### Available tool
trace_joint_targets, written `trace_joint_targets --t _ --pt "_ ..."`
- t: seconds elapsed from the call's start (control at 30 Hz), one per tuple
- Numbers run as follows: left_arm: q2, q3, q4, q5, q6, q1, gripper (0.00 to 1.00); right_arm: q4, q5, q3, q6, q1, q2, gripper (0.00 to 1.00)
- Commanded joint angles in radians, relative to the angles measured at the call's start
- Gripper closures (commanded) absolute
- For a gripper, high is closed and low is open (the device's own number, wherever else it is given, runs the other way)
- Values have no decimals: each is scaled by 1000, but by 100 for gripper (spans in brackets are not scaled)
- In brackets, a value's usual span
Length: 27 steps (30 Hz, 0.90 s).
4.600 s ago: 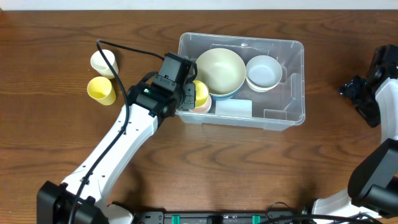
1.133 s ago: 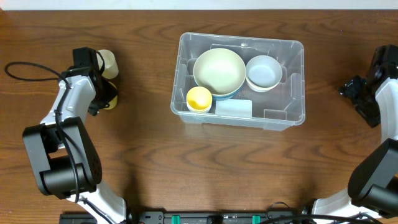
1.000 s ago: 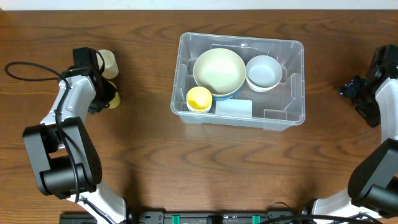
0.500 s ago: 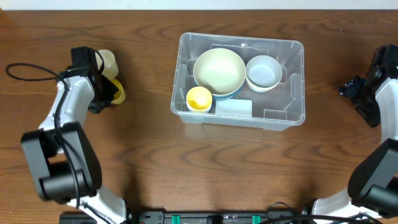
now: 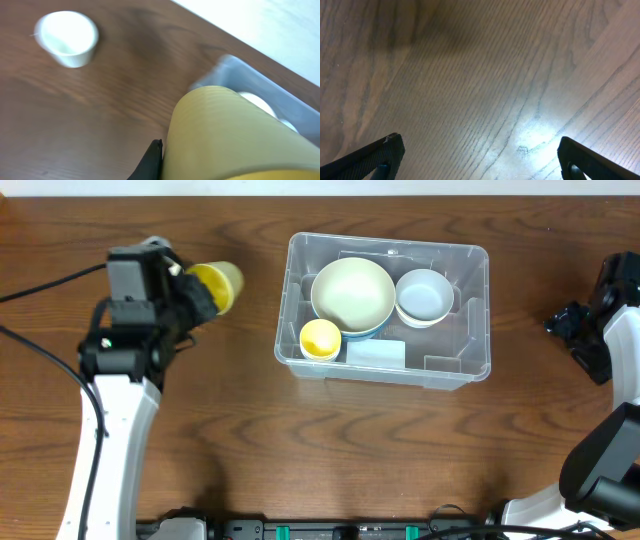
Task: Pack container
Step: 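Carry the yellow cup into the bin's front right area, release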
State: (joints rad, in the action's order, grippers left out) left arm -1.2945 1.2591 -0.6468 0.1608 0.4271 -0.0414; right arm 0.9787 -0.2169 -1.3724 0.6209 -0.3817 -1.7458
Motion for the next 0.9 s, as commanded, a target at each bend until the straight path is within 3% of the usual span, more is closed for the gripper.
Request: trace_joint_targets --t 0.0,0.43,0.87 --pt "15 17 -5 15 -39 -90 94 1 -9 2 14 -5 -3 1" --pt "-87 16 -11 11 -117 -391 94 1 -9 2 14 -5 -3 1" --pt "-203 16 -13 12 -121 -457 94 1 -9 2 14 -5 -3 1"
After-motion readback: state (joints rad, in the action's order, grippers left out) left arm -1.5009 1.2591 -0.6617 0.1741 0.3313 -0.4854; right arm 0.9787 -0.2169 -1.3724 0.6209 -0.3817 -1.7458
